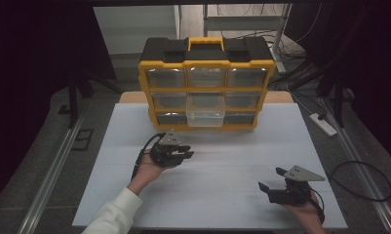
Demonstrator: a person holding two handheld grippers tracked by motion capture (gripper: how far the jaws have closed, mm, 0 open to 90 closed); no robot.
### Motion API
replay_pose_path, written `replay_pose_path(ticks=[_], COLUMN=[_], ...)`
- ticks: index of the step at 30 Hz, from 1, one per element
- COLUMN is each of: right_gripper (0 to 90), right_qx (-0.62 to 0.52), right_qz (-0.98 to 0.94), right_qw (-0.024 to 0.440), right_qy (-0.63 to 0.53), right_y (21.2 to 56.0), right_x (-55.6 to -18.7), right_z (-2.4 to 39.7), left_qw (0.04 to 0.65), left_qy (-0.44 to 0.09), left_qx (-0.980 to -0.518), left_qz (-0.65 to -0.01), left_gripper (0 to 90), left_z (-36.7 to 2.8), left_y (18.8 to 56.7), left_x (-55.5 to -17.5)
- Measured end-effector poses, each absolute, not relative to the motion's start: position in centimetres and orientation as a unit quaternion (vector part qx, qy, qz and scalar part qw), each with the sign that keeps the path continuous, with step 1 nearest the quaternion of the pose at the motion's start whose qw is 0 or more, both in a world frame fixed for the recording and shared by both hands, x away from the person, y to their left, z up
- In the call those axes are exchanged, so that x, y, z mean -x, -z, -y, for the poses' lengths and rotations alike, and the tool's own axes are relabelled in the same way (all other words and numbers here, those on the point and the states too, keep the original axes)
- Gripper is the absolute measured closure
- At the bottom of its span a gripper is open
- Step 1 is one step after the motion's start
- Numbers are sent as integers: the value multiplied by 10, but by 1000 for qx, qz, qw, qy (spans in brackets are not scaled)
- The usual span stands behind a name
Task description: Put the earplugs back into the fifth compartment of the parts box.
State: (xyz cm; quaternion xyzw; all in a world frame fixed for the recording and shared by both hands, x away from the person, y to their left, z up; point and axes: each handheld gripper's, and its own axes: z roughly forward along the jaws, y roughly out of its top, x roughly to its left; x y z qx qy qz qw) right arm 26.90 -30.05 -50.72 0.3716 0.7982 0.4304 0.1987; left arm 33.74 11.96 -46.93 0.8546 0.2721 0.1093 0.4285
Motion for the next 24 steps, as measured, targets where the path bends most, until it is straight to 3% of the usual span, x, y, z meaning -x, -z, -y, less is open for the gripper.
replay_pose_path(ticks=[24], right_gripper=[132], right_qx=[-373], right_qz=[-798], right_qw=[198], right_qy=[-429], right_y=[508], right_x=[-269], right_z=[300], left_qw=[516], left_qy=[-162], left_qx=[-793], left_qz=[-281], left_gripper=[708], left_z=[-146], left_y=[417], left_x=[-320])
